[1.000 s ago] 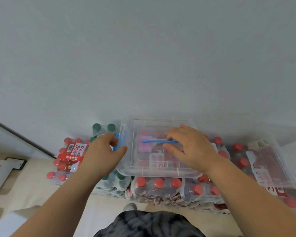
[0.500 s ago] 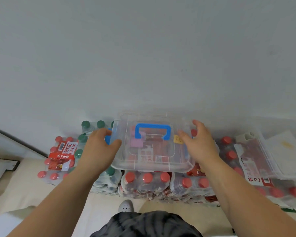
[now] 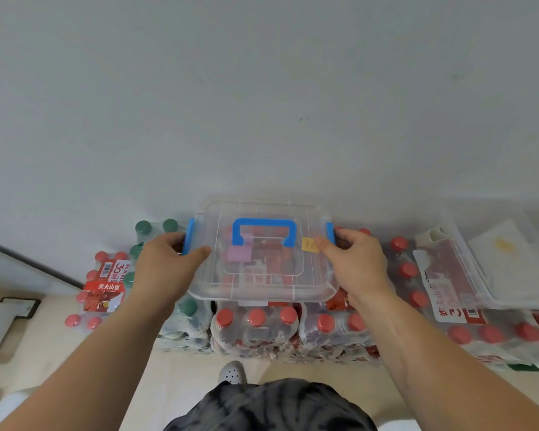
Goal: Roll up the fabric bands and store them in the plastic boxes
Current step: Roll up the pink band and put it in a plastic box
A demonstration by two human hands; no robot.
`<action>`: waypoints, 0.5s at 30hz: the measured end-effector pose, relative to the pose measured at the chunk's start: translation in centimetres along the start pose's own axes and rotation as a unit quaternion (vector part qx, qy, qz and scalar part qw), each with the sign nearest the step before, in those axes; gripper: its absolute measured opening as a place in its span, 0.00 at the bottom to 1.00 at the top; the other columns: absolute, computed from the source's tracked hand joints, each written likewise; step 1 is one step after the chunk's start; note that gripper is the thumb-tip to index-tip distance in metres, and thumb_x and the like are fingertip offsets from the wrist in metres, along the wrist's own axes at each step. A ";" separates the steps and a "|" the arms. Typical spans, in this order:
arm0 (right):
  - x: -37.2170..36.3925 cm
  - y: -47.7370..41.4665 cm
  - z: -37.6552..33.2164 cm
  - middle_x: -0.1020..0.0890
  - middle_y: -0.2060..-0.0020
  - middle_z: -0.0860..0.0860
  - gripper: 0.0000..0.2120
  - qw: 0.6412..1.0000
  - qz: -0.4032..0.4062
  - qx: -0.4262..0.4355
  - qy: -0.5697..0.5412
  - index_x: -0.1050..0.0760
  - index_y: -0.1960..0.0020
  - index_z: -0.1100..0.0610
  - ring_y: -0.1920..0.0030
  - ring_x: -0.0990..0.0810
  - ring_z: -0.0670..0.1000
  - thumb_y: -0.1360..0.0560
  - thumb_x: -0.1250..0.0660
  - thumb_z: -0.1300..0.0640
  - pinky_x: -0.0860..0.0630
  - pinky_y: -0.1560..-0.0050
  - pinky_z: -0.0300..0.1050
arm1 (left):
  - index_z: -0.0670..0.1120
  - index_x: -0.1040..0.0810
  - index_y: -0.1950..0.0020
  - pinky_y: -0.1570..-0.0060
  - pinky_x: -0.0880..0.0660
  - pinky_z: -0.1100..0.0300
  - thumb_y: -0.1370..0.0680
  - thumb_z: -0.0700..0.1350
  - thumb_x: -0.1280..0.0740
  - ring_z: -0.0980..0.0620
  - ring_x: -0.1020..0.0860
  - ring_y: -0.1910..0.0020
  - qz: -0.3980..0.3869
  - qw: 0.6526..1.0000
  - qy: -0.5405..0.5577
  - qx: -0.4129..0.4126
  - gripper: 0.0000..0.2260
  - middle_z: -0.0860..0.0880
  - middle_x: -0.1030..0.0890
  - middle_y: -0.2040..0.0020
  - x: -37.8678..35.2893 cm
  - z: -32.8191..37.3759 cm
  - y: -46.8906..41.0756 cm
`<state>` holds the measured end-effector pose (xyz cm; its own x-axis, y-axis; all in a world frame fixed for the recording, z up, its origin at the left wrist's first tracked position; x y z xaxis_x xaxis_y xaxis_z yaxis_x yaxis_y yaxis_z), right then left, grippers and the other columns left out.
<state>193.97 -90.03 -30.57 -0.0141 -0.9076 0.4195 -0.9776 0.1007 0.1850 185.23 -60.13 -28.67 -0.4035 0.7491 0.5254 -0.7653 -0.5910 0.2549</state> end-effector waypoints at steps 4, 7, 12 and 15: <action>0.8 0.1 0.4 0.16 0.60 0.43 0.02 0.999 -0.010 0.031 0.037 0.18 0.52 0.47 0.59 0.16 0.46 0.24 0.27 0.52 0.16 0.55 0.50 | 0.44 0.18 0.38 0.61 0.25 0.62 0.25 0.42 0.27 0.57 0.20 0.57 0.014 1.000 0.002 -0.023 0.16 0.56 0.19 0.56 -0.9 1.3 0.6; 1.5 0.8 0.3 0.19 0.66 0.50 0.06 0.994 -0.007 0.073 0.079 0.20 0.55 0.54 0.68 0.21 0.52 0.21 0.31 0.54 0.22 0.67 0.44 | 0.46 0.16 0.44 0.59 0.21 0.56 0.26 0.41 0.28 0.50 0.18 0.57 0.026 0.998 0.005 -0.050 0.11 0.53 0.18 0.57 -1.2 3.2 1.1; 5.4 -0.3 -1.1 0.24 0.69 0.55 0.12 0.987 0.036 0.099 0.119 0.25 0.58 0.59 0.72 0.31 0.50 0.19 0.39 0.55 0.35 0.72 0.44 | 0.57 0.23 0.60 0.51 0.19 0.41 0.25 0.42 0.29 0.39 0.17 0.54 0.028 0.994 -0.004 -0.108 0.10 0.43 0.16 0.55 -3.0 7.6 3.1; 8.5 -2.0 -1.0 0.22 0.64 0.57 0.10 0.981 0.044 0.077 0.175 0.26 0.55 0.60 0.68 0.27 0.53 0.19 0.41 0.57 0.34 0.70 0.46 | 0.58 0.25 0.62 0.53 0.18 0.41 0.25 0.44 0.29 0.40 0.17 0.56 0.008 0.992 -0.005 -0.124 0.11 0.43 0.16 0.55 -5.6 9.0 4.2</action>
<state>196.04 -97.56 -26.42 -0.0524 -0.7003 0.7119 -0.9964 0.0845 0.0098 188.77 -69.51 -23.23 -0.4134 0.7364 0.5355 -0.8590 -0.5106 0.0389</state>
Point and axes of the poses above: each hand's wrist, its own y-axis away from the middle knuckle, its own x-axis out of the back of the hand, z = x × y, the point moved 5 cm from there along -y, towards the middle knuckle
